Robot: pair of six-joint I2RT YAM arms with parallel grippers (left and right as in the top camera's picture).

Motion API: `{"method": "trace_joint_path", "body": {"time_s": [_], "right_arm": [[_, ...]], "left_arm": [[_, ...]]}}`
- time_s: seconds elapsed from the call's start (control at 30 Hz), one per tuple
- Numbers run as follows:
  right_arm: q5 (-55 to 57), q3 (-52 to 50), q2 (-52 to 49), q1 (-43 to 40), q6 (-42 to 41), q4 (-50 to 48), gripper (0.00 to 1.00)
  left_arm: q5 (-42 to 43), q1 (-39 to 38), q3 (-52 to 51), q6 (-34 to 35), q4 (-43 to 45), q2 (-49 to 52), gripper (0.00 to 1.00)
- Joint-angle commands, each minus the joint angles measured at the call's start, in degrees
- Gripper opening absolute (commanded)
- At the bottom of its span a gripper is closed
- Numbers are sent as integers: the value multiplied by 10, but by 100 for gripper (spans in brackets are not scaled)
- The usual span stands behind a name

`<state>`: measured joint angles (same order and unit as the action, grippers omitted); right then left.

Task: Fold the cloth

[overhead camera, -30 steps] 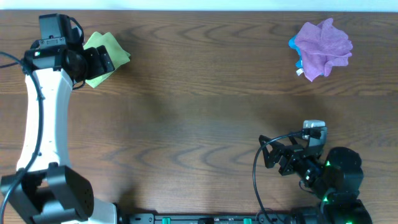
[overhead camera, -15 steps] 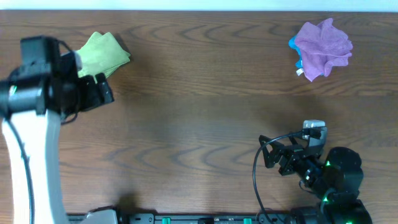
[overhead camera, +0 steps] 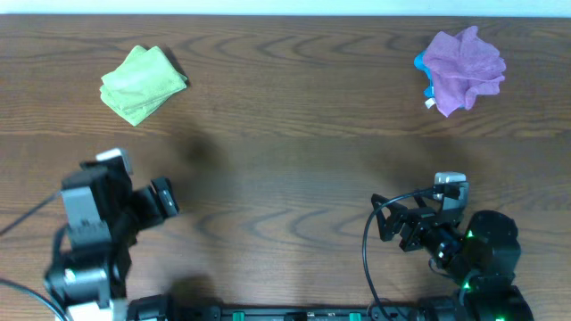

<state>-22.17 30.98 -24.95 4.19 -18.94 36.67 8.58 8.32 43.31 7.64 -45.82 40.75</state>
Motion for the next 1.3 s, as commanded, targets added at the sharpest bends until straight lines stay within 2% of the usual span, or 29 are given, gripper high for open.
{"method": "trace_joint_path", "body": {"time_s": [0.0,0.23,0.43,0.83,1.27], "right_arm": [[-3,0,3,-5,-8,0,99],[-4,0,3,-5,-8,0,99],[-3,0,3,-5,-8,0,99],[-3,0,3,-5,-8,0,99],[-3,0,3,-5,-8,0,99]], "left_arm": [[-3,-14,-68,0,34,-61,95],[-2,-38,-206,-41,41,-221,95],[-2,-39,-255,-79,9,-306,95],[-31,-39,-270,-91,-86,-378,95],[-79,-38,-271,-94,-87,-405,95]]}}
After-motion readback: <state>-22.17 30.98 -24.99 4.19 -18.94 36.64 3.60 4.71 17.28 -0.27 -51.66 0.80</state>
